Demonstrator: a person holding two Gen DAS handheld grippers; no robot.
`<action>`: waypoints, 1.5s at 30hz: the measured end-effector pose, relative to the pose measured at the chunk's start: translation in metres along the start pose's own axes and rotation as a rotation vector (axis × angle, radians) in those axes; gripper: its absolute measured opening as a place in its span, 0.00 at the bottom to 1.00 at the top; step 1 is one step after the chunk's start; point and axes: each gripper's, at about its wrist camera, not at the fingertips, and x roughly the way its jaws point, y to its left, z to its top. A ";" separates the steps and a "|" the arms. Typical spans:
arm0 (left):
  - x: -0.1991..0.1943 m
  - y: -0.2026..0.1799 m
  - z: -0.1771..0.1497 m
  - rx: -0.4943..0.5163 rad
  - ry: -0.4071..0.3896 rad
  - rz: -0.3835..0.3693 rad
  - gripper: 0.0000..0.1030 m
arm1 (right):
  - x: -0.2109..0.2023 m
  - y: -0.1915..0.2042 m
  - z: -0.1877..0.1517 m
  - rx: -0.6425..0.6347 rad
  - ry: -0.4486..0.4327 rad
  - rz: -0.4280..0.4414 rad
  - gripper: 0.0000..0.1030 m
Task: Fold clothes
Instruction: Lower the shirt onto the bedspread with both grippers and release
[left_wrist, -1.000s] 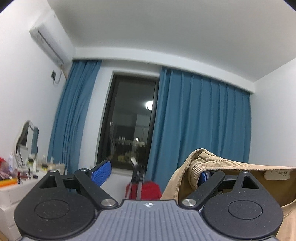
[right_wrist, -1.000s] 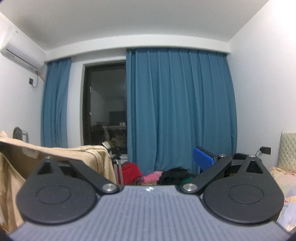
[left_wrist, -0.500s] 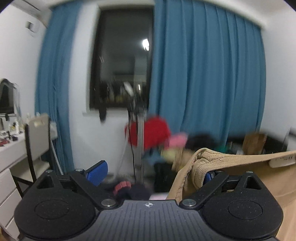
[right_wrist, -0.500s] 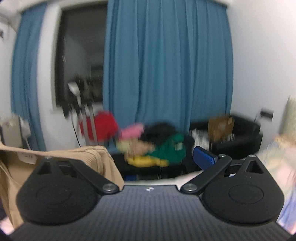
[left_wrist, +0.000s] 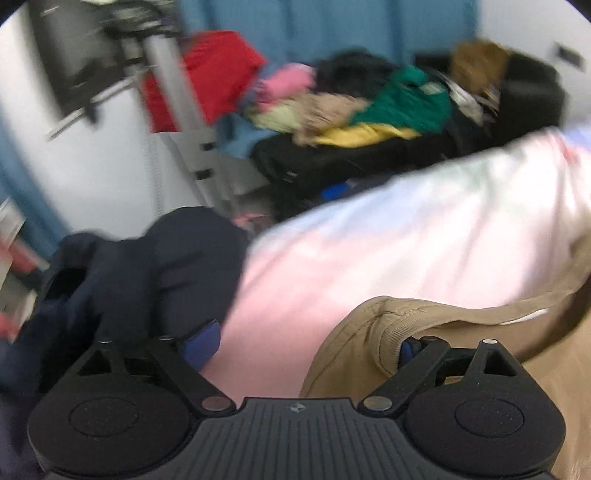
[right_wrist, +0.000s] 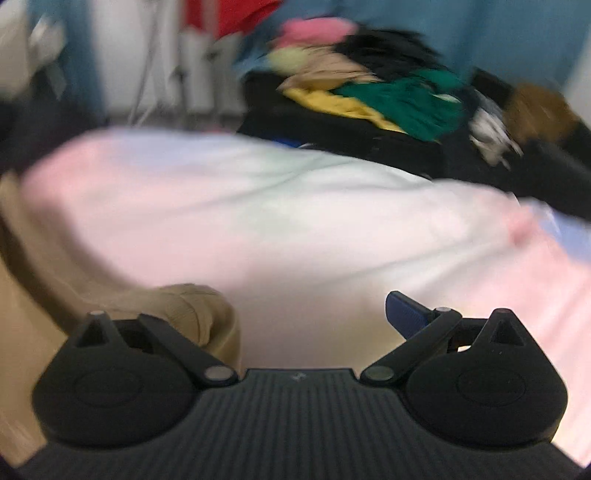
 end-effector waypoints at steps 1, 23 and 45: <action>0.004 -0.006 -0.001 0.042 0.028 -0.020 0.91 | 0.002 0.006 0.003 -0.055 0.017 0.018 0.99; -0.119 0.018 -0.054 -0.236 -0.134 -0.163 0.98 | -0.041 -0.019 -0.021 0.466 0.057 0.413 0.99; -0.298 -0.002 -0.315 -0.759 -0.356 -0.150 0.88 | -0.310 0.087 -0.304 0.549 -0.456 0.311 0.99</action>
